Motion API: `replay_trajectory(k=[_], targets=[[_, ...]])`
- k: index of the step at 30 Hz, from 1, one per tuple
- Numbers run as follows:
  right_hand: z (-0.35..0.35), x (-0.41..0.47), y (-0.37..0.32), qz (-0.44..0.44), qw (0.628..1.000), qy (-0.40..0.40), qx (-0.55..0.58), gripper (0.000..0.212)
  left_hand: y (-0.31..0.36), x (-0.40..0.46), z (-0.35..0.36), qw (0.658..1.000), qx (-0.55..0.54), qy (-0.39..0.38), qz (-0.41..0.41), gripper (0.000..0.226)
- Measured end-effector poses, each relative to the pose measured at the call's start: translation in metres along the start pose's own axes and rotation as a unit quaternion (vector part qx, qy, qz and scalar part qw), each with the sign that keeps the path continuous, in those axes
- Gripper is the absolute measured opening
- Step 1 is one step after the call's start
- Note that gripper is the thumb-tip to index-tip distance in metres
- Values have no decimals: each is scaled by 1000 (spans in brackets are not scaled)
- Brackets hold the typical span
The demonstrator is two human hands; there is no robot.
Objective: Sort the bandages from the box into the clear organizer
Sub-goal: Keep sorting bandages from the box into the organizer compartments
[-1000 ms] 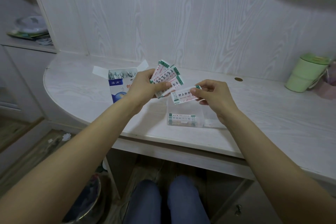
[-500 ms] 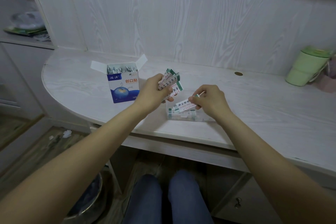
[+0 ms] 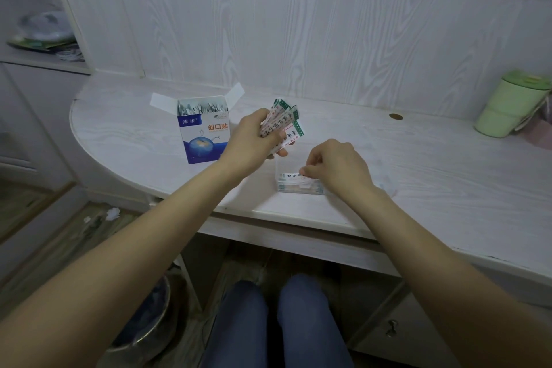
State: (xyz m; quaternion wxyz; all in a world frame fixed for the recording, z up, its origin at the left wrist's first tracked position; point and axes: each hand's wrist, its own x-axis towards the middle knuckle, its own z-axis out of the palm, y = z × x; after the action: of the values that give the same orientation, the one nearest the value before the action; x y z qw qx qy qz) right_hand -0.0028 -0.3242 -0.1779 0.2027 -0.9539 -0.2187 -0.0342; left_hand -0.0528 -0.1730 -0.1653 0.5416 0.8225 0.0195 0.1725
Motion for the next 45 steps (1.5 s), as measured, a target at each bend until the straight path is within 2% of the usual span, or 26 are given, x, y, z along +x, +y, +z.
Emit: replay_trajectory(k=[10, 14, 18, 22, 23, 25, 27, 28, 30, 32, 36, 39, 42, 45], targets=[[-5, 6, 2, -78, 996, -37, -11, 9, 5, -2, -3, 1000, -20, -4, -2, 14], [-7, 7, 5, -115, 991, -41, -63, 8, 5, -5, -6, 1000, -25, -13, -3, 15], [-8, 7, 4, -155, 981, -39, -106, 11, 7, -8, -7, 998, -57, -26, -17, 19], [-12, 6, 4, -175, 976, -19, -131, 23, 14, -9, -8, 993, -116, -21, -28, 22], [-15, 6, 5, -167, 982, 5, -94, 22, 16, -9, -9, 991, -132, -20, -32, 22], [-27, 4, 6, -115, 989, 36, 85, 15, 19, -9, -11, 987, -156, -18, -41, 23], [-40, 1, 4, -61, 950, 23, 304, 14, 19, -10, -12, 984, -168, -25, -54, 24], [-44, -1, 1, -42, 933, 13, 358, 15, 20, -11, -11, 982, -174, -34, -64, 24], [-44, -2, -3, -35, 929, 9, 368, 18, 22, -13, -9, 975, -190, -65, -90, 24], [-40, -2, -5, -35, 934, 17, 356, 10, 24, -13, -5, 971, -196, -94, -100, 23], [-34, 0, -4, -17, 934, 40, 354, 13, 27, -13, -1, 965, -211, -110, -111, 16], [-34, 1, -2, 6, 931, 53, 362, 16, 27, -9, 0, 973, -186, -54, -128, 18], [-41, -1, 0, 5, 906, 61, 419, 13, 23, -4, -2, 978, -169, 23, -122, 11], [-45, -2, 0, -8, 889, 49, 456, 18, 22, -4, -5, 970, -203, 11, -133, 5]])
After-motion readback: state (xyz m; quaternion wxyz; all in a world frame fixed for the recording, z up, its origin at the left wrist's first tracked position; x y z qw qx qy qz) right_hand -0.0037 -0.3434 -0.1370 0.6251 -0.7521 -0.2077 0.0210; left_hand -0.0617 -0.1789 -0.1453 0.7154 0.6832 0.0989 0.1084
